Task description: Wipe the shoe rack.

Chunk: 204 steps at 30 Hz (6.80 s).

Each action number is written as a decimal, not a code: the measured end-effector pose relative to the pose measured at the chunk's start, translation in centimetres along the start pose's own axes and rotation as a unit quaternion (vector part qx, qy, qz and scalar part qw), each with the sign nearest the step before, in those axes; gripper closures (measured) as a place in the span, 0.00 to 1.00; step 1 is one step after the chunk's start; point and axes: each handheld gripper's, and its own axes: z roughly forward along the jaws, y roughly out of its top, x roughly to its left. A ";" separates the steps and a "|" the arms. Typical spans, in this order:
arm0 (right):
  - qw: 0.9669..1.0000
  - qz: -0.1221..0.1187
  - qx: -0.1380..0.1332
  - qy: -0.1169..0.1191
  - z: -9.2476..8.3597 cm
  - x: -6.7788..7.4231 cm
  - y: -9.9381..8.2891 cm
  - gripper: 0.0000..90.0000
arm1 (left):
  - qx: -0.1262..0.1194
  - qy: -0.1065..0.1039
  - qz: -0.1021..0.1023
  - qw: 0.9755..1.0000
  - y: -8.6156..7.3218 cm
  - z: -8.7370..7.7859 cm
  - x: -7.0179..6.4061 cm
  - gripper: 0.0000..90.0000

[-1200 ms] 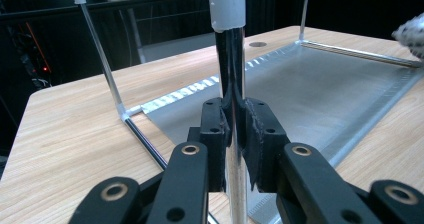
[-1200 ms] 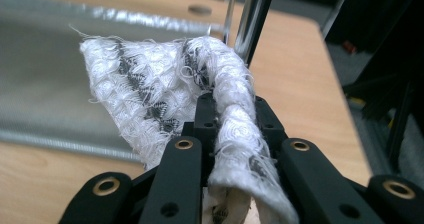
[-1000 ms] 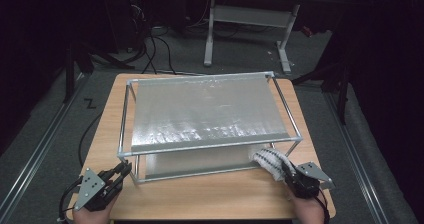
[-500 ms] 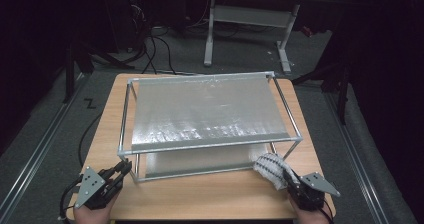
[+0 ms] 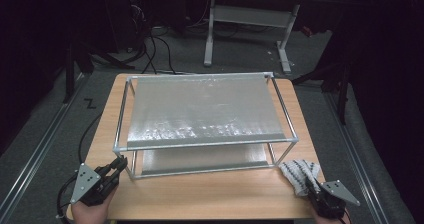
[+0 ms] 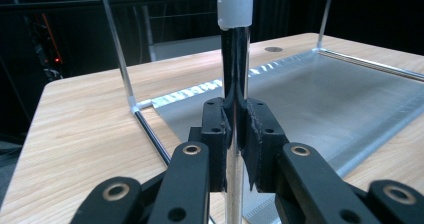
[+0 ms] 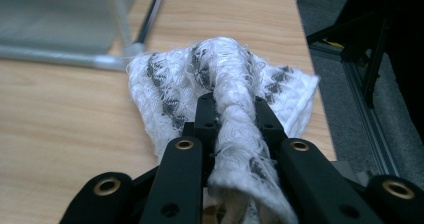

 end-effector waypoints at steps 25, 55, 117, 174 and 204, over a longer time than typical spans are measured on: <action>0.986 -0.039 -0.161 0.026 -1.7 4.8 8.0 0.87 | -0.003 0.018 -0.002 1.000 -0.4 -0.9 0.5 0.89; 0.994 -0.055 -0.005 0.096 4.1 5.5 2.8 0.87 | 0.000 0.012 -0.005 1.000 -0.3 -0.9 0.7 0.89; 0.993 -0.058 -0.005 0.107 3.1 5.6 2.9 0.87 | 0.001 0.010 -0.004 1.000 -0.3 -0.8 0.8 0.89; 0.997 -0.025 -0.066 0.033 4.6 3.4 5.1 0.87 | 0.040 0.060 -0.021 0.997 2.4 6.9 0.9 0.89; 0.997 -0.035 -0.059 0.042 4.2 4.7 4.8 0.87 | 0.051 0.092 -0.039 0.994 2.9 11.9 2.2 0.73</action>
